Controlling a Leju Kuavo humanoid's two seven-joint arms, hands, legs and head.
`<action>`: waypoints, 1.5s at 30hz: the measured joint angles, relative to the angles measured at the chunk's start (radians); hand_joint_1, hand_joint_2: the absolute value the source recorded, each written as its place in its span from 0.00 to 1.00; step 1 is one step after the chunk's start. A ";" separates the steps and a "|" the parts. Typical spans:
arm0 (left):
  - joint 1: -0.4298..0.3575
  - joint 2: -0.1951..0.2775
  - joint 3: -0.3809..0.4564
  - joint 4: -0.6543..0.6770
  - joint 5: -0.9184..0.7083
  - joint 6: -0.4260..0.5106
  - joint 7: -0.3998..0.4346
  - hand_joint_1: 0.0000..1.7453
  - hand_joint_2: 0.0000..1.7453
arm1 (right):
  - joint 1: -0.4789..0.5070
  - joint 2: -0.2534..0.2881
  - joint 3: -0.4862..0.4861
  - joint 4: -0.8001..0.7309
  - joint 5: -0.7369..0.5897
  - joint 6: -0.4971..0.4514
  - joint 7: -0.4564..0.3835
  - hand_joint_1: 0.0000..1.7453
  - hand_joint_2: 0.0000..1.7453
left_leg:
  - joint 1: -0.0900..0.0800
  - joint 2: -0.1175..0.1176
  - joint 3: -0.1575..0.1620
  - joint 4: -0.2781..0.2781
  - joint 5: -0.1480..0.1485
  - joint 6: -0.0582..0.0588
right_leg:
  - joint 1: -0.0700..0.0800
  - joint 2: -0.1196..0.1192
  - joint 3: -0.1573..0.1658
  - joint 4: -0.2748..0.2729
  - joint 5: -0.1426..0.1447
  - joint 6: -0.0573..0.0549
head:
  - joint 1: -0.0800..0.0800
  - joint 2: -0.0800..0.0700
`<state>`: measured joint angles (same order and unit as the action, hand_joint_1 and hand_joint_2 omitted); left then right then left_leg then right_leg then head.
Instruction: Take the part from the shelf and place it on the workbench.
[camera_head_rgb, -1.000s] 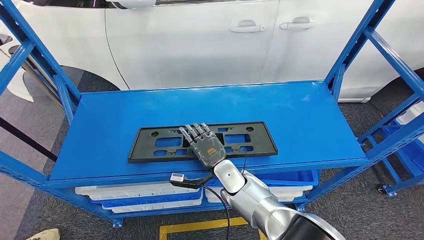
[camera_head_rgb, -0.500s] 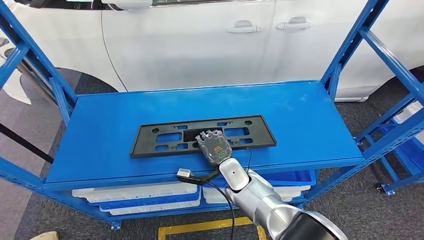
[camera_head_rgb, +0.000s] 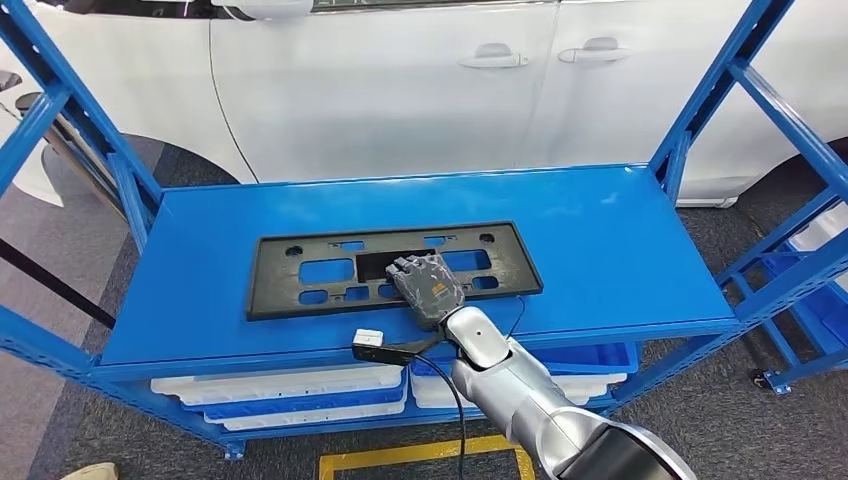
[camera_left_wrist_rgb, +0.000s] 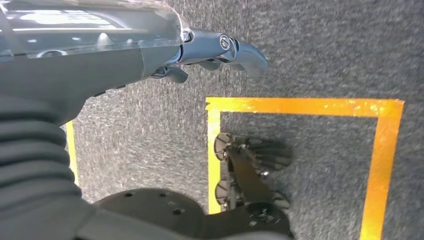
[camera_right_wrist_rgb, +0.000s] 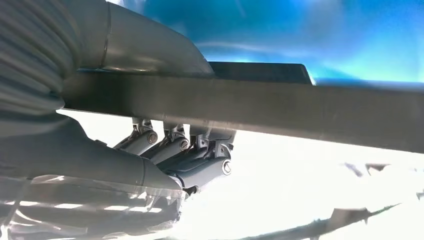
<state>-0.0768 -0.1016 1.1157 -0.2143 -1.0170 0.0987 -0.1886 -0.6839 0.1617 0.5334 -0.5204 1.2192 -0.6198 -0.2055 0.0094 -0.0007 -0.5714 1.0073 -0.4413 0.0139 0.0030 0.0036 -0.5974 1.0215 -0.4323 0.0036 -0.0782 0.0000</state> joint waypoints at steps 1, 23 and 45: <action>-0.001 0.000 0.004 0.000 0.004 -0.002 -0.008 0.00 1.00 | 0.005 -0.001 -0.017 -0.045 -0.095 0.026 -0.069 1.00 1.00 | 0.000 0.001 0.000 0.000 -0.001 -0.005 | 0.003 0.000 0.005 -0.012 -0.002 -0.004 | 0.000 0.000; -0.010 0.017 0.079 0.000 0.075 -0.130 -0.178 0.00 1.00 | 0.287 -0.113 -0.128 -1.248 -1.567 1.012 -0.383 1.00 1.00 | 0.008 0.002 -0.001 -0.002 0.002 0.012 | -0.005 0.002 -0.069 0.177 -0.128 0.019 | 0.000 0.000; -0.009 0.039 0.092 0.000 0.046 -0.070 -0.104 0.00 1.00 | 0.520 -0.100 -0.174 -1.395 -1.428 1.210 -0.491 1.00 1.00 | 0.003 -0.002 0.065 0.047 -0.106 -0.027 | -0.006 -0.008 -0.061 0.005 0.044 -0.016 | 0.000 0.000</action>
<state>-0.0860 -0.0626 1.2074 -0.2143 -0.9711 0.0286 -0.2929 -0.1641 0.0614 0.3591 -1.9157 -0.2083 0.5898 -0.6969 0.0123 -0.0029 -0.5060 1.0539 -0.5469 -0.0130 -0.0027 -0.0042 -0.6583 1.0268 -0.3879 -0.0127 -0.0782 0.0000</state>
